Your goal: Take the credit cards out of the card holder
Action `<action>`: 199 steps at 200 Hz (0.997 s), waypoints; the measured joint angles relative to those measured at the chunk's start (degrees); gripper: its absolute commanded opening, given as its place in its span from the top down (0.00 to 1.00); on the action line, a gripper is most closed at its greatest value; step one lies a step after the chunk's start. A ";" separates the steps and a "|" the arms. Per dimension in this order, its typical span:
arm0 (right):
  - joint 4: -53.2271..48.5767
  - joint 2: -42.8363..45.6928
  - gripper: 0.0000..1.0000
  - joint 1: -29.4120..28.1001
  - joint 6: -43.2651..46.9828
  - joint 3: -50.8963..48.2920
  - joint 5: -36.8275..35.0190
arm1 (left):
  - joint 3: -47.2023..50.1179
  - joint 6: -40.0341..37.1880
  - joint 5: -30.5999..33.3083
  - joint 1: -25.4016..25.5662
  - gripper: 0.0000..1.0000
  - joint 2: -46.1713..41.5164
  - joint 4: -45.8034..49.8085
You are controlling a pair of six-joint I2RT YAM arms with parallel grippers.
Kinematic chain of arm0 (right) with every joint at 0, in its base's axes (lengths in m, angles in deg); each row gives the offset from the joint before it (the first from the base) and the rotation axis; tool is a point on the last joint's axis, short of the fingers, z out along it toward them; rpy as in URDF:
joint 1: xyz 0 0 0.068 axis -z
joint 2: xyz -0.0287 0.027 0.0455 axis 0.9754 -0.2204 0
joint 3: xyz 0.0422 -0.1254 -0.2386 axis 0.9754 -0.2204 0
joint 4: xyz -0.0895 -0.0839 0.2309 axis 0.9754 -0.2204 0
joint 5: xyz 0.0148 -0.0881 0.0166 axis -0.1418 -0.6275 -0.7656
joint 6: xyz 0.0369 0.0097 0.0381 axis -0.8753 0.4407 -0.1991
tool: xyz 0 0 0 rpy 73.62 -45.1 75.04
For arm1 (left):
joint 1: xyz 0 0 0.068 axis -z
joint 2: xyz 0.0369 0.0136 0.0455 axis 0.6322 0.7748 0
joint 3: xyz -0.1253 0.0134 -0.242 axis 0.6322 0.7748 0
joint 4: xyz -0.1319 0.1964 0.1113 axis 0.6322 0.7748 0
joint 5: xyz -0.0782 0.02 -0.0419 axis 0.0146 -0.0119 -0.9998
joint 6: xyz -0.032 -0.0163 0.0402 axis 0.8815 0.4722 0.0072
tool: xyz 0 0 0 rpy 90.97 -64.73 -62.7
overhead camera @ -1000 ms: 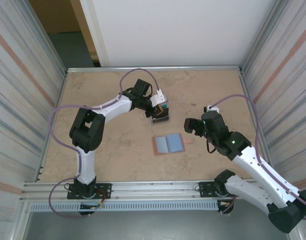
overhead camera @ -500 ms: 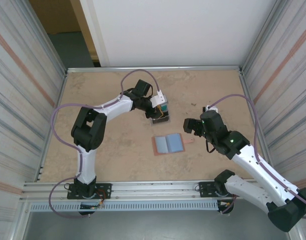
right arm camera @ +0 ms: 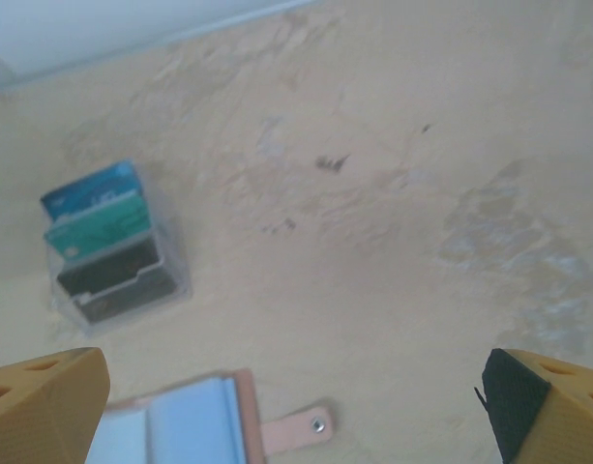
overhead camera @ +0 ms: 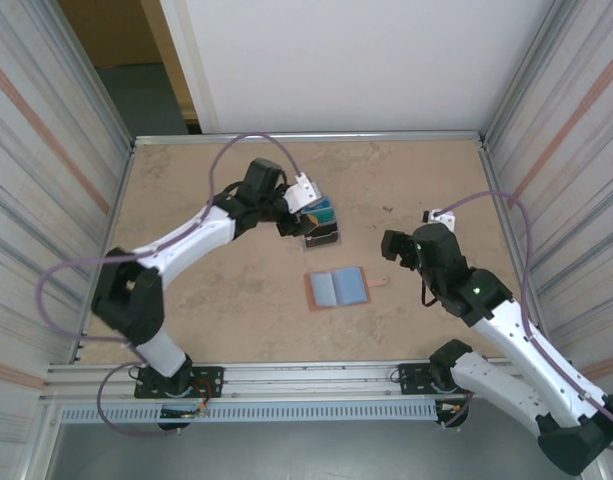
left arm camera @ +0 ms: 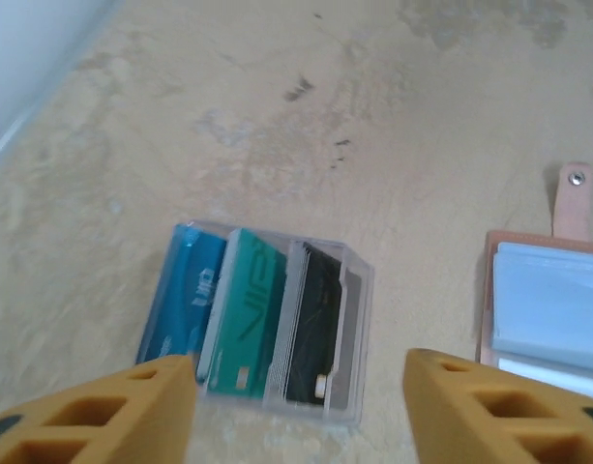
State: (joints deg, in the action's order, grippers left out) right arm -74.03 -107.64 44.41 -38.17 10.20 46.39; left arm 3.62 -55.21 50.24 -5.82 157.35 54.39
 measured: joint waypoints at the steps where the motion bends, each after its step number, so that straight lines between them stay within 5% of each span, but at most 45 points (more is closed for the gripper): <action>1: 0.02 0.09 0.01 0.04 0.09 -0.04 -0.07 | 0.28 0.00 0.11 0.00 0.24 -0.31 -0.07; 31: 4.50 4.00 0.01 2.19 4.11 -5.35 -3.63 | 12.20 4.76 9.97 -0.26 0.02 -11.65 -5.77; 134: 18.80 -1.64 0.01 16.74 13.94 -13.92 -0.04 | 46.42 18.47 40.59 -11.47 0.01 -48.11 -17.70; 156: 22.27 -2.73 0.01 17.90 15.78 -15.10 1.11 | 50.77 18.51 41.68 -13.77 0.01 -49.44 -22.32; 199: 30.23 -3.93 0.01 20.74 19.06 -18.25 2.95 | 55.54 21.46 34.91 -25.97 0.01 -41.13 -34.82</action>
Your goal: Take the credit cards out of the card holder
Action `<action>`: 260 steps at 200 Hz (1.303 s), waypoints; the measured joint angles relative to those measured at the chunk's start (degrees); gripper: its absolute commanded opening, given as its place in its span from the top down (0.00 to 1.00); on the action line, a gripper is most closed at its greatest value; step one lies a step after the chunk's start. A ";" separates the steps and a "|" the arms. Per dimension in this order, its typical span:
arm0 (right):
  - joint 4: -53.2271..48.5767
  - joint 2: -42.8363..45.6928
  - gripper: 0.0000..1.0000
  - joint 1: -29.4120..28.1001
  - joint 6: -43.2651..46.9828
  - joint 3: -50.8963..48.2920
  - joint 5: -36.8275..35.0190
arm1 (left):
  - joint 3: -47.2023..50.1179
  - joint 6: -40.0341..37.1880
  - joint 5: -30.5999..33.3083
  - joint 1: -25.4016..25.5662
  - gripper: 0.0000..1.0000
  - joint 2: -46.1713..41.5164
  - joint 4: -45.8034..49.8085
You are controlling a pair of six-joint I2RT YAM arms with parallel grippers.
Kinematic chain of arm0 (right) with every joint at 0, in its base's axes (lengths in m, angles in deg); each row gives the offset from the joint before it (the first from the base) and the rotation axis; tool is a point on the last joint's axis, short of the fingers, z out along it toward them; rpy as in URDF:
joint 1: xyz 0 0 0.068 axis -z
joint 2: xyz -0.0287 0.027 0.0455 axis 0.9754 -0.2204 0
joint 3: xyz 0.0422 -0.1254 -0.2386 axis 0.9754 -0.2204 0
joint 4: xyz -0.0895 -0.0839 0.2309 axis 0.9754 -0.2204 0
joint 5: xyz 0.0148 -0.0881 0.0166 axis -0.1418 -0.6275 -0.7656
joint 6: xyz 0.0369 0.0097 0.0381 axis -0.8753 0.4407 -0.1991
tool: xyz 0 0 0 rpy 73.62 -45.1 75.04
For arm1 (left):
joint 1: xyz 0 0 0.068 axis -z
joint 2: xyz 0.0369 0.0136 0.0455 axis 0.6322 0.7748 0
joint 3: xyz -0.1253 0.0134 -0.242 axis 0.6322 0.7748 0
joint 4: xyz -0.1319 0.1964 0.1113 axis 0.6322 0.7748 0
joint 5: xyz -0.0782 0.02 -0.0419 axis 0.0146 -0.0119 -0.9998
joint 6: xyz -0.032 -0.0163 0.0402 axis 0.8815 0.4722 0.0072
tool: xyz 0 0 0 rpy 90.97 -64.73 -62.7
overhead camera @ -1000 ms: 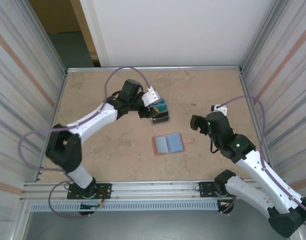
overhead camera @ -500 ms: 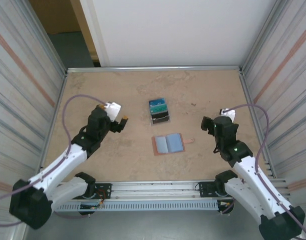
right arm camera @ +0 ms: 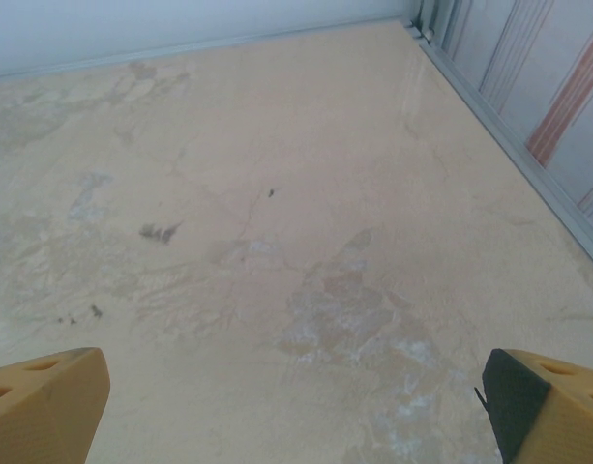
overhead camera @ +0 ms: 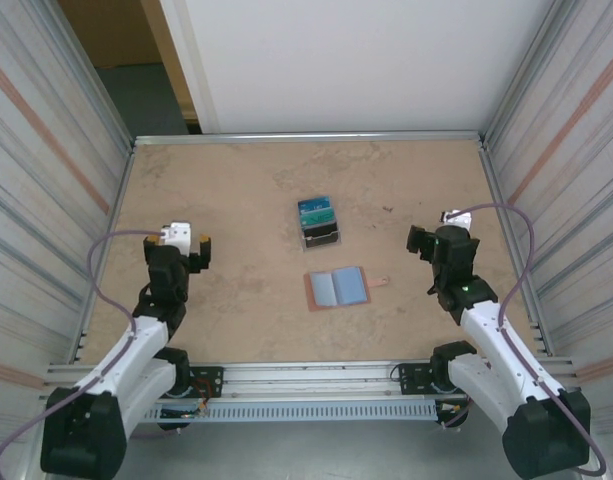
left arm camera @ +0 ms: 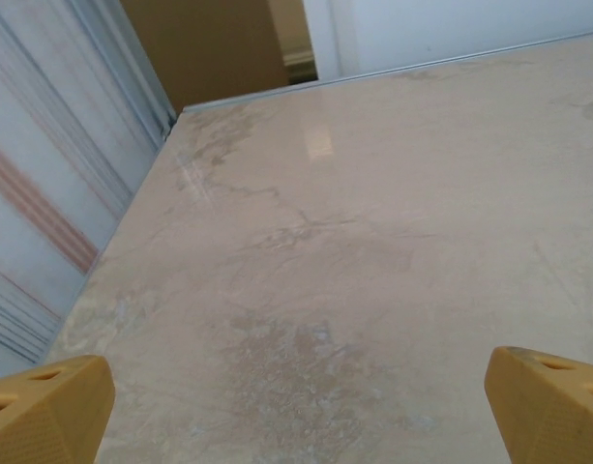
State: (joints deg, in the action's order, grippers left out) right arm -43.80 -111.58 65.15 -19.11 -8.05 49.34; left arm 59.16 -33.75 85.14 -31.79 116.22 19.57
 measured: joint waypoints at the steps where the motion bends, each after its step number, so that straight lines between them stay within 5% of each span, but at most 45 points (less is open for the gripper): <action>1: 0.28 0.00 0.01 0.13 0.07 -0.17 0.07 | 0.11 0.15 -0.31 -0.39 0.01 0.39 -0.44; 28: 6.32 0.13 0.01 2.54 1.51 -4.26 1.33 | 1.09 2.12 -4.83 -4.59 0.01 7.34 -7.76; 130: 28.61 0.55 0.01 12.04 3.87 -17.79 10.93 | 0.35 2.99 -15.26 -4.81 0.01 33.92 -31.69; 183: 40.19 -10.14 0.01 13.40 4.24 -19.47 15.08 | -8.50 2.93 -23.08 -8.13 0.01 37.11 -26.51; 260: 57.29 -31.58 0.01 16.87 4.85 -16.63 22.47 | -8.79 3.04 -24.39 -8.44 0.01 37.11 -23.56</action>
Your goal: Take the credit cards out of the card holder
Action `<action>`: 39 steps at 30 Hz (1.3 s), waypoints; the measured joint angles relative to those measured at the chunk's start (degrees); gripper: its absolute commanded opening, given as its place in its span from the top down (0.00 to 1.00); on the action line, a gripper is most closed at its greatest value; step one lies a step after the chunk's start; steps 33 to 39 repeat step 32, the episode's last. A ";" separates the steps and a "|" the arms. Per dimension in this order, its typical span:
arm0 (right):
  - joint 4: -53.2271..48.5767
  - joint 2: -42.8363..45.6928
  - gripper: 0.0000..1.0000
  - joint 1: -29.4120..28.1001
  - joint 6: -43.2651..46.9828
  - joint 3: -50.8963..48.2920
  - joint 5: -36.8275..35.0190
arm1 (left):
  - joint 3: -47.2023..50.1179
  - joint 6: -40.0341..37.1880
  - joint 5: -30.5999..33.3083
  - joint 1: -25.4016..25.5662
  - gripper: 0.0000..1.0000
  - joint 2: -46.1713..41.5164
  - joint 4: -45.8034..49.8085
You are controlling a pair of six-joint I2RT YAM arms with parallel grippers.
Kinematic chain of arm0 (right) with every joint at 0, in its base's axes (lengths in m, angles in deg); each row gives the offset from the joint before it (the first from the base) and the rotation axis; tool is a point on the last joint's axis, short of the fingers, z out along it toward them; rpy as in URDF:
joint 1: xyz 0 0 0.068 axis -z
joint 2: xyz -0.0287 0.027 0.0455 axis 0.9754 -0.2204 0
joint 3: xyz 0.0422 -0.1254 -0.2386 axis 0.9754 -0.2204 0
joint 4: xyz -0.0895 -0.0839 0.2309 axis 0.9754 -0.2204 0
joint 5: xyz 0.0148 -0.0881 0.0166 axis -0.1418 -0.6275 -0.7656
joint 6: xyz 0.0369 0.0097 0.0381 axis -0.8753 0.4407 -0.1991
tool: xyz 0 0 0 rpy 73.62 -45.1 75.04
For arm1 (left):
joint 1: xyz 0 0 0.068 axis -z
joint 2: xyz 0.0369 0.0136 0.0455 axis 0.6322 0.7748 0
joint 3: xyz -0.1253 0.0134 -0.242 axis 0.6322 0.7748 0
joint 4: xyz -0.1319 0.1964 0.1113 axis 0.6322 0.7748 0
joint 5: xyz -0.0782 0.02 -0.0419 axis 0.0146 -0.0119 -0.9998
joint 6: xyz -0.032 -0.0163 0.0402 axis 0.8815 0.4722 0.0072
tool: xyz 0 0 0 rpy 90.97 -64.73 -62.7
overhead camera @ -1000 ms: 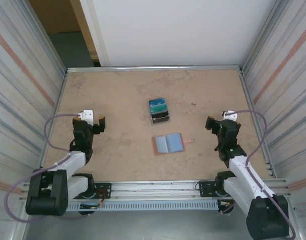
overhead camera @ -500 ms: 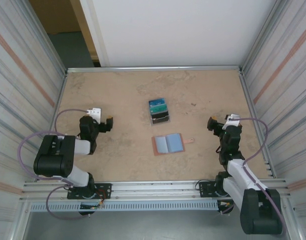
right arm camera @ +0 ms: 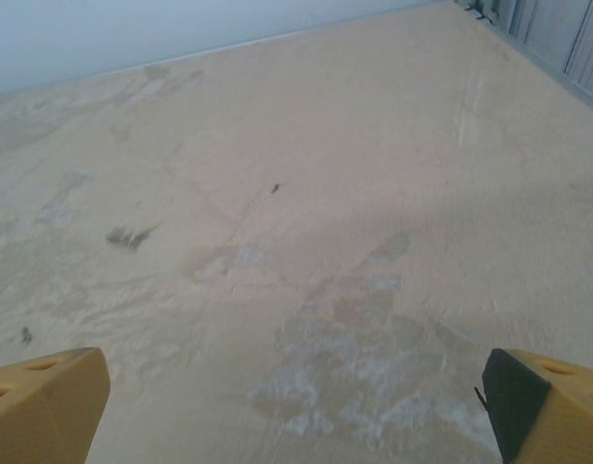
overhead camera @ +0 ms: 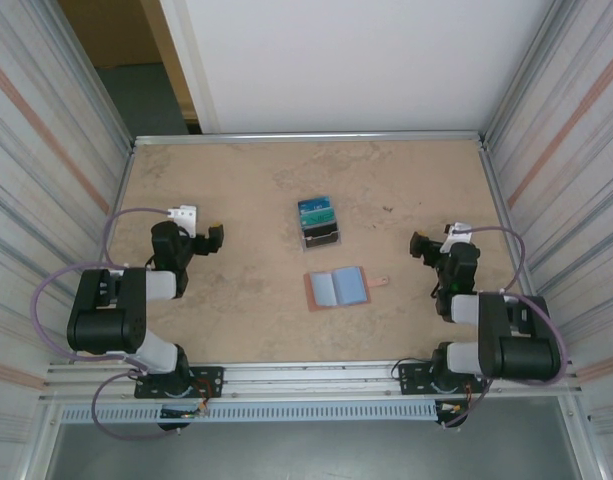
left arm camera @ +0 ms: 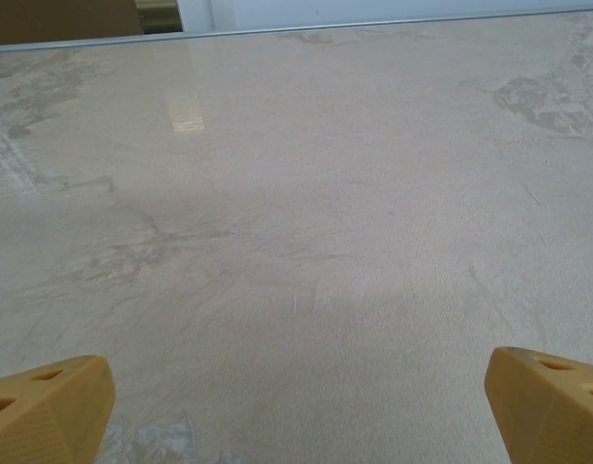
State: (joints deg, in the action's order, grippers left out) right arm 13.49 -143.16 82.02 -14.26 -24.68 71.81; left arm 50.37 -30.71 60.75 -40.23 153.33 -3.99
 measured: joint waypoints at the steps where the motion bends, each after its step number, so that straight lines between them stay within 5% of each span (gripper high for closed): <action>1: 1.95 -1.92 0.01 0.68 -0.13 0.20 0.50 | 0.00 0.00 0.00 0.00 0.01 0.00 0.07; 5: 7.63 -10.16 0.01 3.13 -0.79 0.81 2.64 | 0.00 0.00 0.02 0.00 0.01 0.00 0.28; 14: -1.29 -10.05 0.02 0.17 2.38 11.98 8.39 | 0.00 0.02 0.00 0.02 0.01 0.00 0.28; 39: -6.49 -10.03 0.01 0.07 3.72 12.13 8.74 | 0.00 0.00 0.02 0.33 0.01 0.00 0.28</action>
